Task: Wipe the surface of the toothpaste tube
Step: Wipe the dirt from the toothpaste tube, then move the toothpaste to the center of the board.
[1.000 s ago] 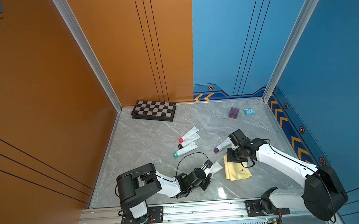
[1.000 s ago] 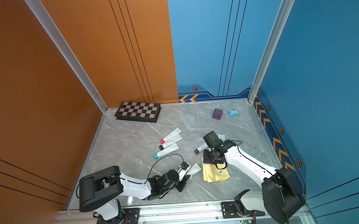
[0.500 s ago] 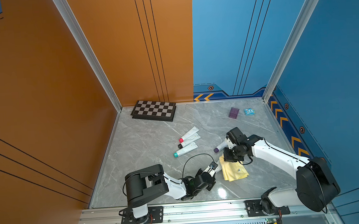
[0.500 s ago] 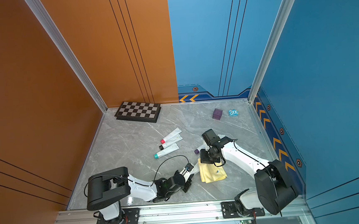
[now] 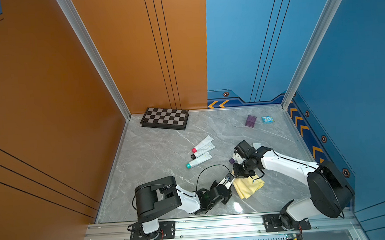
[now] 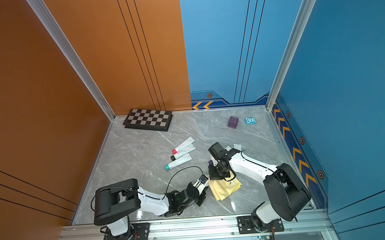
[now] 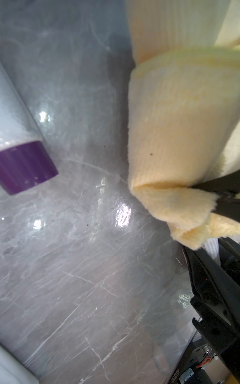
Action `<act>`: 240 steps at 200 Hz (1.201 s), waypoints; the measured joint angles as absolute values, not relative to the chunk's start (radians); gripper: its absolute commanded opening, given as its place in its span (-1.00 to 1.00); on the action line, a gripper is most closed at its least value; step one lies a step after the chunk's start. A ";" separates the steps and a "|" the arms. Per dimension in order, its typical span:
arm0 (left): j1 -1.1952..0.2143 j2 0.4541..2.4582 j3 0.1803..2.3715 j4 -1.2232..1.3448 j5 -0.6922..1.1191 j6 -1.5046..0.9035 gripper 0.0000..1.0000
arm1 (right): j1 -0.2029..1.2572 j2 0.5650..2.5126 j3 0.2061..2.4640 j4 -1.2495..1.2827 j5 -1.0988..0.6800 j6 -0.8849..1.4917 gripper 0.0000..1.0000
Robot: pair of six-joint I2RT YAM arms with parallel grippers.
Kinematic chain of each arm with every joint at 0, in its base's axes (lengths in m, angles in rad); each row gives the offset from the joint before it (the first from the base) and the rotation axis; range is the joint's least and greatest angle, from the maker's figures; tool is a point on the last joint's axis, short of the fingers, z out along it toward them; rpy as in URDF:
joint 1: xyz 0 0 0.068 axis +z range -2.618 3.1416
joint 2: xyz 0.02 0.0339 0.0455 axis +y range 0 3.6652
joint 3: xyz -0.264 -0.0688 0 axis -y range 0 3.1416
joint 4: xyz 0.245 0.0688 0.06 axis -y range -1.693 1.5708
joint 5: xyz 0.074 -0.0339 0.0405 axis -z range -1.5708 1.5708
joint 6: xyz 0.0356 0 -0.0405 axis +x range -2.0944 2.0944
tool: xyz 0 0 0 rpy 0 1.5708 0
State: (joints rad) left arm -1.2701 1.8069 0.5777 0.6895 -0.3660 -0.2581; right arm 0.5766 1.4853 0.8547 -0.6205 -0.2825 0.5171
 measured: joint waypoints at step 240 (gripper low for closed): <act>-1.107 1.914 0.857 0.451 -0.048 -0.181 -0.47 | 0.268 0.983 1.006 -0.804 -0.136 0.504 -1.00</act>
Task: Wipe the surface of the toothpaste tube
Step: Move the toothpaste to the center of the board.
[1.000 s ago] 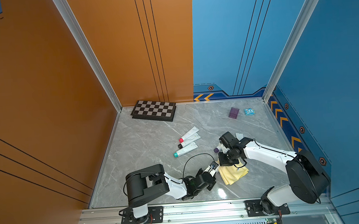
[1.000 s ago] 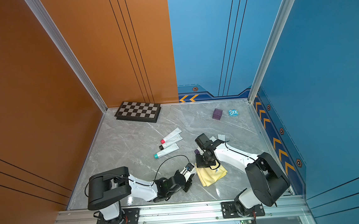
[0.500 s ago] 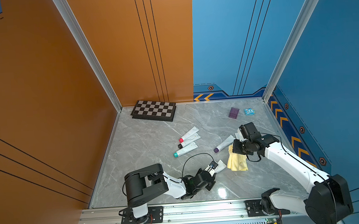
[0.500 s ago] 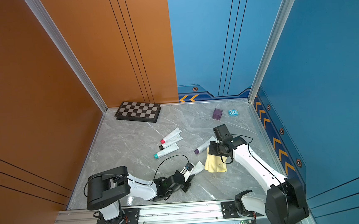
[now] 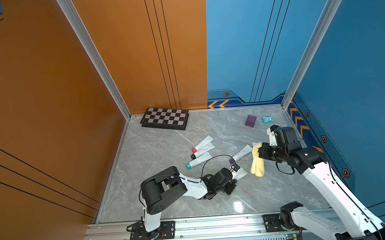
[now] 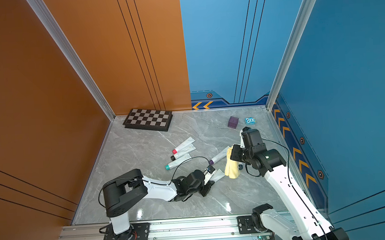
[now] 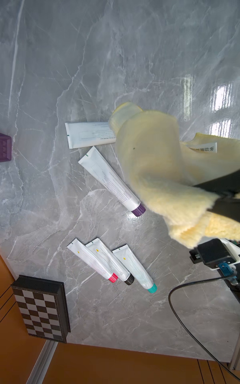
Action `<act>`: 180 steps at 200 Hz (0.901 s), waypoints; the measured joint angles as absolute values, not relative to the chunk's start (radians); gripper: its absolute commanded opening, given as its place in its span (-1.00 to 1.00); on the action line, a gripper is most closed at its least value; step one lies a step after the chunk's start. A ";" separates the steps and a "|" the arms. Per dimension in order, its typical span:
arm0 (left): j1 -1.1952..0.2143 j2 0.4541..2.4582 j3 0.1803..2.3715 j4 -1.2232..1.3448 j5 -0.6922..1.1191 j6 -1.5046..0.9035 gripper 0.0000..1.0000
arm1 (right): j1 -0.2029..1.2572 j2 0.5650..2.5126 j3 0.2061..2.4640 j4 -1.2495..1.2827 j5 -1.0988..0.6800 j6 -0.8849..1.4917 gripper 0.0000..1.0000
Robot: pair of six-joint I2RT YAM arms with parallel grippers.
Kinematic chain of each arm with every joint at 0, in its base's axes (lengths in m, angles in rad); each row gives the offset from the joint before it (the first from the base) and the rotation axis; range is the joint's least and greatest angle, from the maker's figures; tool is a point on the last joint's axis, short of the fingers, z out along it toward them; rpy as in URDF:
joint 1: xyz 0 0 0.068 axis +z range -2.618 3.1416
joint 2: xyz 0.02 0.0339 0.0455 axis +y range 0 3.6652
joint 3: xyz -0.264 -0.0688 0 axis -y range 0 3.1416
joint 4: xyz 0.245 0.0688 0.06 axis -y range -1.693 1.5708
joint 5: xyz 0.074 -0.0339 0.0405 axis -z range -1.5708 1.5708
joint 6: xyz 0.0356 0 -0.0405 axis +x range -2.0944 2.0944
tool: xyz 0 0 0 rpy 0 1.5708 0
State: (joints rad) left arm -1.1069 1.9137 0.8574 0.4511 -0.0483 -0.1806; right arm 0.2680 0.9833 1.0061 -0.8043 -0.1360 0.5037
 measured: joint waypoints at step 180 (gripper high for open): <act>-1.028 1.770 0.979 -0.001 -0.084 -0.140 0.36 | 0.268 0.941 0.984 -0.839 -0.184 0.492 -1.00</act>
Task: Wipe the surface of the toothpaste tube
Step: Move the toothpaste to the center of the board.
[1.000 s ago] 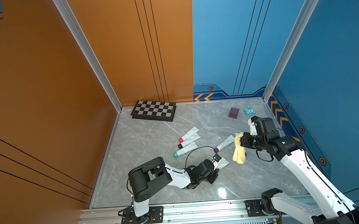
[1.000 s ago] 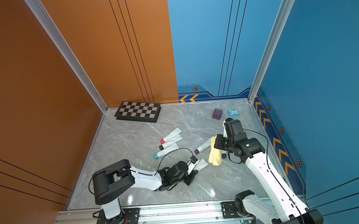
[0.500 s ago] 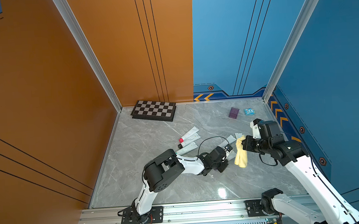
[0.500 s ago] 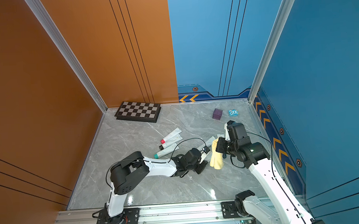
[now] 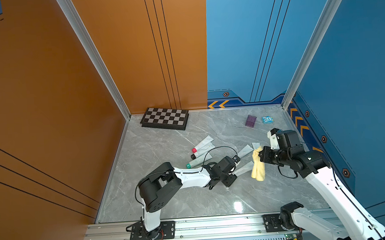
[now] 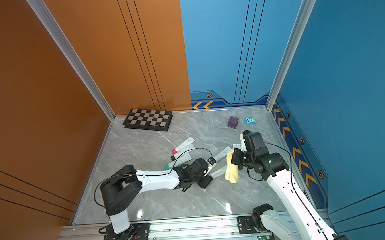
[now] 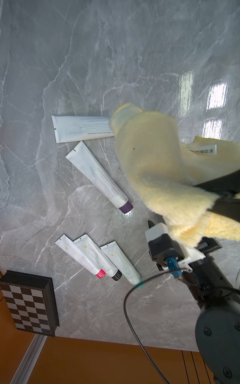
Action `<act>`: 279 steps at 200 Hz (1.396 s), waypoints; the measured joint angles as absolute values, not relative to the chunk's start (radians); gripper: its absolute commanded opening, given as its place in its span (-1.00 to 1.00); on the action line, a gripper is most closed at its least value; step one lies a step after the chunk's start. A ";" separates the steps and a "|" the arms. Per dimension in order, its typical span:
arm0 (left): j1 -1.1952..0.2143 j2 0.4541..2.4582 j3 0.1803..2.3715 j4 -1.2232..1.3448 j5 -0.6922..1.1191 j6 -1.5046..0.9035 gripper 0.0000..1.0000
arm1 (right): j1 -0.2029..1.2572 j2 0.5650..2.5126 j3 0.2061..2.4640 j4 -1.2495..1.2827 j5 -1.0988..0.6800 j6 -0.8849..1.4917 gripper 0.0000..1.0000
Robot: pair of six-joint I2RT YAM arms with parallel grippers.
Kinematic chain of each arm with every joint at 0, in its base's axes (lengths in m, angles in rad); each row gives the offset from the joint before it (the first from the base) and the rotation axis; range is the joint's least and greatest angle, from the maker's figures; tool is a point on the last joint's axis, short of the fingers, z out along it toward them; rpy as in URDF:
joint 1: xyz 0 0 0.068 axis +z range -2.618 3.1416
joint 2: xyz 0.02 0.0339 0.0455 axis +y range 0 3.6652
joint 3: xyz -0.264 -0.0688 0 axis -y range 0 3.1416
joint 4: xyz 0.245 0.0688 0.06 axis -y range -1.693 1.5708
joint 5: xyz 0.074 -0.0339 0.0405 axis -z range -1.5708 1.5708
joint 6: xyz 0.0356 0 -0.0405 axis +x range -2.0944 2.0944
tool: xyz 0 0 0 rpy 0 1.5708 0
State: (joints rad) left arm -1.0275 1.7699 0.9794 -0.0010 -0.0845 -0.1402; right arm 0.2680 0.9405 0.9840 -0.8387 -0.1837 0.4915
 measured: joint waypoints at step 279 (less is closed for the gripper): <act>-0.556 1.524 0.747 -0.096 -0.167 -0.225 0.52 | 0.812 1.273 0.890 -0.600 -0.171 0.619 -1.00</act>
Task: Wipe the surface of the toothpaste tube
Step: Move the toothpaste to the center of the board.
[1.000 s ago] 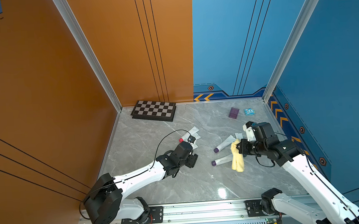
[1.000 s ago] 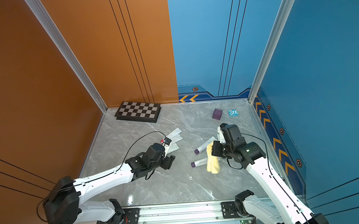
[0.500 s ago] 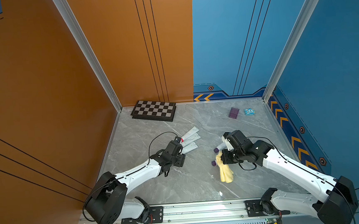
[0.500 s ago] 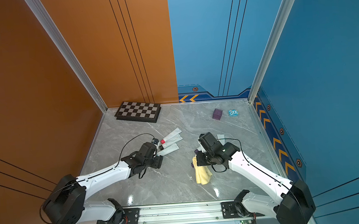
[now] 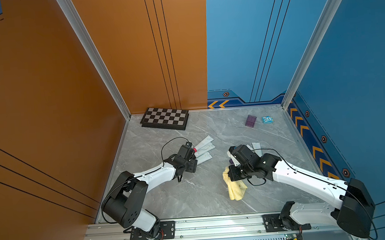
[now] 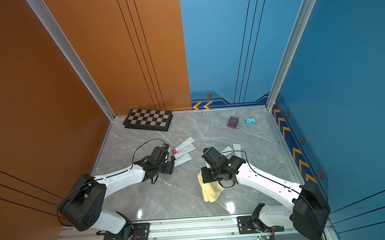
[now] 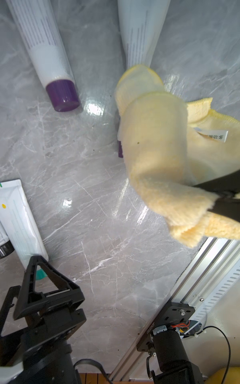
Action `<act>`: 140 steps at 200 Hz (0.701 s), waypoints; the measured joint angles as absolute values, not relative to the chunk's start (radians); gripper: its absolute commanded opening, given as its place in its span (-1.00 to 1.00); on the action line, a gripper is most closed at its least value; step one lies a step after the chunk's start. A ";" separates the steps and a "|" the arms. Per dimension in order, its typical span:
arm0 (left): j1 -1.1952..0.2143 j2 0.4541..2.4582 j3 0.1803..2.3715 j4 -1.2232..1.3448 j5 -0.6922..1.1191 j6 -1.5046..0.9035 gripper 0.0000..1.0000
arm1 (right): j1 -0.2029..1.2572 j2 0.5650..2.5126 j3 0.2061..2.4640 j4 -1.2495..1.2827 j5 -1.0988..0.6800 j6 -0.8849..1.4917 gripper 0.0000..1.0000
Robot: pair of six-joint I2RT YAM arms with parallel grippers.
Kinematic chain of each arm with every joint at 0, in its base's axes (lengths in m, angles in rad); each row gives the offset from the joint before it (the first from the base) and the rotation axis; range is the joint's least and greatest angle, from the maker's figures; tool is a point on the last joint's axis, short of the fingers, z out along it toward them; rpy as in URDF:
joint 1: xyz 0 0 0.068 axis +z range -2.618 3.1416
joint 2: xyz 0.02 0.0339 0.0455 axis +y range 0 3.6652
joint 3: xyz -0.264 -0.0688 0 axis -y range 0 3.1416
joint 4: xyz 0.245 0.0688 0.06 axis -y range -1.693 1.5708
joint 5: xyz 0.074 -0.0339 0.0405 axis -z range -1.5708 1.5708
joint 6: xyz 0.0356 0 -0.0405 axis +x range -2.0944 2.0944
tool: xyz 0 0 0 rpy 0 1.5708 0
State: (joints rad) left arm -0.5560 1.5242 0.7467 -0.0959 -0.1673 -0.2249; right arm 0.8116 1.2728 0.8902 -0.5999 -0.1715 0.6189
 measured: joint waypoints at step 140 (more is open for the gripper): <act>-0.553 1.616 0.759 -0.060 -0.078 -0.176 0.53 | 0.593 1.517 0.837 -0.484 -0.173 0.594 -1.00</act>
